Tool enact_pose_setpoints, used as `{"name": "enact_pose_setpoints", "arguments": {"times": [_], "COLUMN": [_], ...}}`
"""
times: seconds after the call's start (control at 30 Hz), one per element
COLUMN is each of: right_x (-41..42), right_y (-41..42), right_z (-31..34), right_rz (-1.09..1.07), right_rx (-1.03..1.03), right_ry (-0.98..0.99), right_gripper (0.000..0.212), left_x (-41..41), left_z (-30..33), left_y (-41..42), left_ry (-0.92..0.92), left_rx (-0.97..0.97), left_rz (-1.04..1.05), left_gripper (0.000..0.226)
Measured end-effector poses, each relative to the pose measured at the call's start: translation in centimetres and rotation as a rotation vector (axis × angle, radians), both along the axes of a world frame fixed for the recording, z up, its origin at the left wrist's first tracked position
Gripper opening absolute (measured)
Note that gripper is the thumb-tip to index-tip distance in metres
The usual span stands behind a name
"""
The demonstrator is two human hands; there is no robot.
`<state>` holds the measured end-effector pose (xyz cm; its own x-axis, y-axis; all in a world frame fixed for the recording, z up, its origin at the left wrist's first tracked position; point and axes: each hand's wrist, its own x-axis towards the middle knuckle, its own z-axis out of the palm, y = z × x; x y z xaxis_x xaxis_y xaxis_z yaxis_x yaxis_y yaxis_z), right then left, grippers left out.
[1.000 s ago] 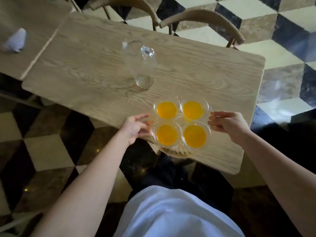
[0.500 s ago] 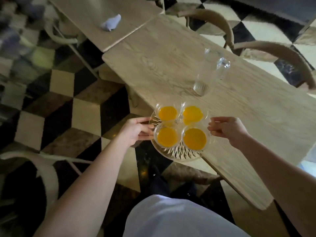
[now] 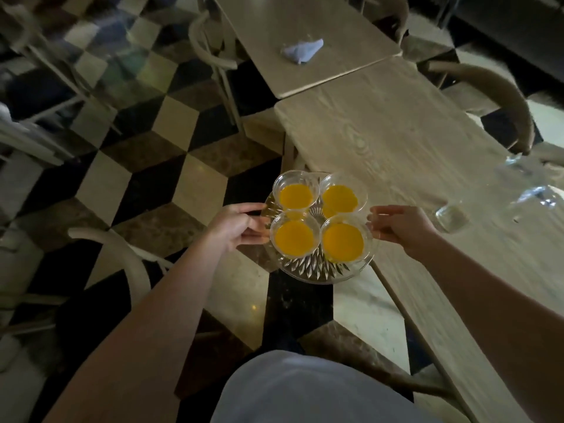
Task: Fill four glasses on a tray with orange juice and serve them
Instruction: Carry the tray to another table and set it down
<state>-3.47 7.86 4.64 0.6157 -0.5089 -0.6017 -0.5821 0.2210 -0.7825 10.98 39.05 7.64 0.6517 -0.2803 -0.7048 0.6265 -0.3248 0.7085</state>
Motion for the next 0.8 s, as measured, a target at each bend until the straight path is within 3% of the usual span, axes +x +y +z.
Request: {"name": "enact_pose_setpoints", "arguments": {"times": [0.8], "right_x": [45.5], "right_y": [8.6], "right_z": [-1.3], "right_rz": [0.385], "right_rx": [0.036], "right_ry": [-0.013], "right_gripper": [0.028], "left_x": [32.8], "left_z": [1.1], "left_y": [11.7], "left_ry": [0.006], "left_rx": [0.049], "left_rz": [0.368], "left_gripper": [0.052]}}
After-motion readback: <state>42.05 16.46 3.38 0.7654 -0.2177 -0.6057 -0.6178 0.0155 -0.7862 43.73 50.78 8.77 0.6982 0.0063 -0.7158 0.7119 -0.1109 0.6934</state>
